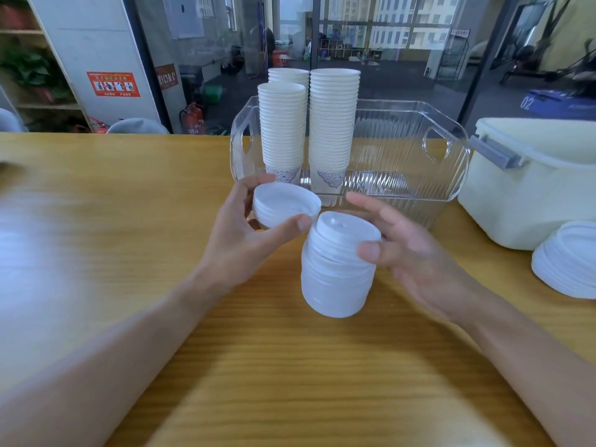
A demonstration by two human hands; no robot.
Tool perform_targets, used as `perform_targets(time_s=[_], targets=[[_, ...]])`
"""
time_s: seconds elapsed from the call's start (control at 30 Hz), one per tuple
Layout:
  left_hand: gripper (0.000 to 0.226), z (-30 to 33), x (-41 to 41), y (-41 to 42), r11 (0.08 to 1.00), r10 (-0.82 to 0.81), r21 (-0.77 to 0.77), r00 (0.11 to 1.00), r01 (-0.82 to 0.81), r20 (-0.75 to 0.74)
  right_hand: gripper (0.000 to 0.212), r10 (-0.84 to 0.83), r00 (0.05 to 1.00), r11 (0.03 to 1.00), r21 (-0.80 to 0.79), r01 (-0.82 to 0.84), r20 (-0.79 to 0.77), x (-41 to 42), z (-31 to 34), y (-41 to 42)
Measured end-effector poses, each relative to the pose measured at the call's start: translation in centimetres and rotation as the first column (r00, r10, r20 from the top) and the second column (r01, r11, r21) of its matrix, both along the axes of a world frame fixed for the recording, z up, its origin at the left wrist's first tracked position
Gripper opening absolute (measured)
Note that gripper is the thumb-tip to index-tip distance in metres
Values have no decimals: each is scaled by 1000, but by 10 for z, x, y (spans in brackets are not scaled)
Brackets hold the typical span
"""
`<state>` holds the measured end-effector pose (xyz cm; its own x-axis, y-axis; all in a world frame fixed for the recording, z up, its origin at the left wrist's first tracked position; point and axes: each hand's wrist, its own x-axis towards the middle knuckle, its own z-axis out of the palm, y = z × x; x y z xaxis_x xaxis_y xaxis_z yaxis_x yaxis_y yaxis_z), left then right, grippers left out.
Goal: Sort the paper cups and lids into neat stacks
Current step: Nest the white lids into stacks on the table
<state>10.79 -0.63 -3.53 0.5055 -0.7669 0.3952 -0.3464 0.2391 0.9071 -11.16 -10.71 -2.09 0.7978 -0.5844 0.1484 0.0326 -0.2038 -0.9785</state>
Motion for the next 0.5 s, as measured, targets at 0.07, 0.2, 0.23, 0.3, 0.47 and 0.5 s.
perform_targets(time_s=[0.07, 0.2, 0.23, 0.3, 0.47, 0.5], targets=[[78, 0, 0, 0, 1000, 4, 6, 1000, -4, -2, 97, -134, 991, 987, -95, 131, -26, 5, -3, 11], [78, 1, -3, 0, 1000, 1, 1, 1000, -1, -25, 95, -286, 957, 943, -187, 274, -40, 8, -6, 23], [77, 1, -3, 0, 1000, 0, 0, 1000, 0, -29, 94, -303, 953, 938, -188, 293, -27, 8, -5, 23], [77, 2, -3, 0, 1000, -2, 2, 999, 2, -41, 90, -309, 951, 935, -173, 309, 30, 8, -5, 21], [76, 5, 0, -1, 1000, 28, -3, 995, -28, -91, 84, -159, 978, 981, -90, 172, 137, 5, 0, 14], [77, 6, 0, -1, 1000, 24, -8, 994, -25, -105, 83, -126, 984, 987, -88, 138, 129, 4, 1, 12]])
